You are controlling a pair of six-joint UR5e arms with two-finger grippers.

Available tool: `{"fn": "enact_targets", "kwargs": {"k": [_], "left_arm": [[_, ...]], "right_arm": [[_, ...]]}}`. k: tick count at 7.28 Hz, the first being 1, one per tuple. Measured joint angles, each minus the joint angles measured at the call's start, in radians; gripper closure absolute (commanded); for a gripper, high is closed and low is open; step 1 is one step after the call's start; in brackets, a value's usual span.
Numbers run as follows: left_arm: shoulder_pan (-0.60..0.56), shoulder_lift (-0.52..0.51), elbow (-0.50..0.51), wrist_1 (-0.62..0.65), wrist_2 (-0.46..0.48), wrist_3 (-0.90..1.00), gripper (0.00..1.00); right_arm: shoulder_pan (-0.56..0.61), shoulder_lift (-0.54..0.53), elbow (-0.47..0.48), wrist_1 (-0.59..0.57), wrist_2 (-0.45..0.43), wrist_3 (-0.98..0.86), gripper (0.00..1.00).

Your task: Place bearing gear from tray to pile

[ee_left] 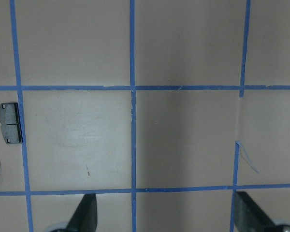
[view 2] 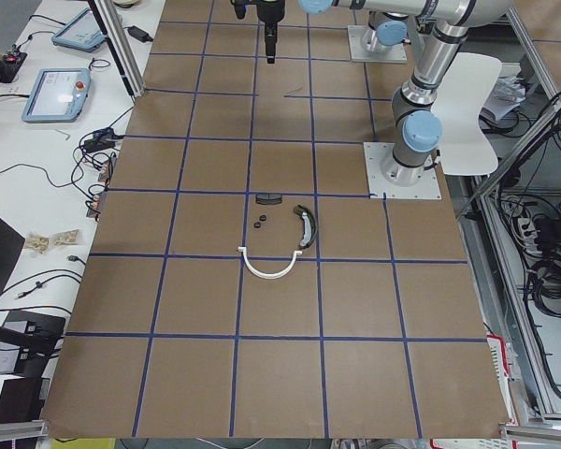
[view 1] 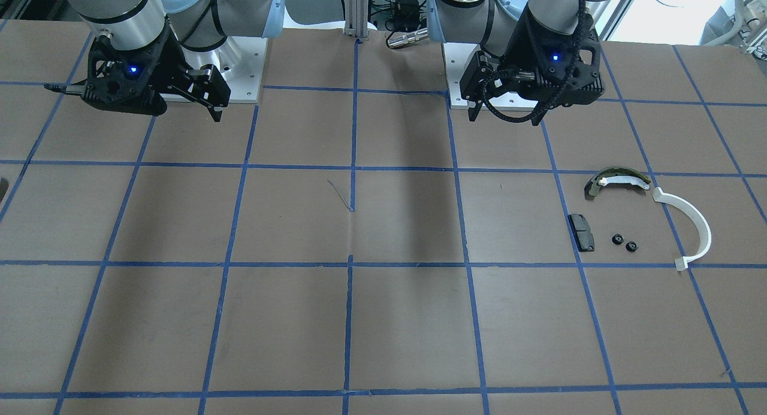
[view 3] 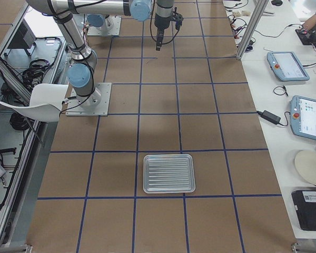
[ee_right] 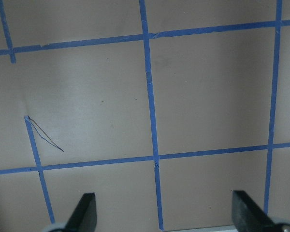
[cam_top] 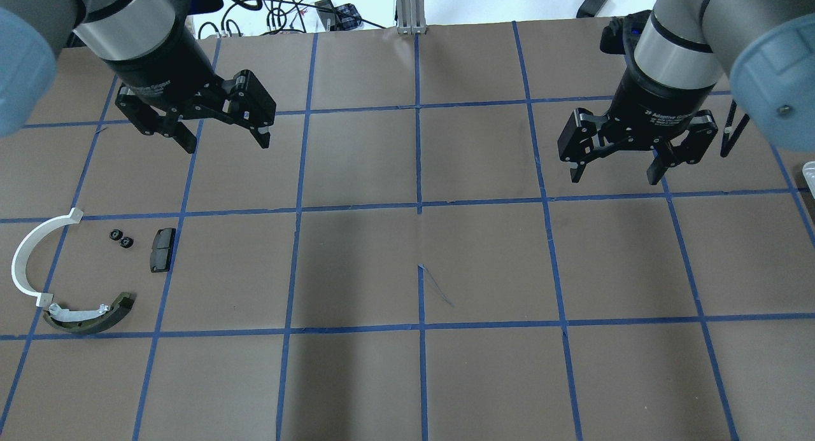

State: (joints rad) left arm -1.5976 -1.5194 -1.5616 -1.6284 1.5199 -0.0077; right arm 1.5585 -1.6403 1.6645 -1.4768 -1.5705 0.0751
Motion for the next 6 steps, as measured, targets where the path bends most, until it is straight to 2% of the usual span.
{"fn": "enact_targets", "kwargs": {"k": [3, 6], "left_arm": [[0.013, 0.049, -0.061, 0.088, 0.007, 0.007, 0.0], [0.014, 0.049, -0.057, 0.078, 0.041, 0.007, 0.0]], "right_arm": [[0.0, 0.001, 0.0, 0.0, -0.004, 0.0, 0.0], [0.0, 0.002, 0.0, -0.002, -0.002, 0.0, 0.0]]}}
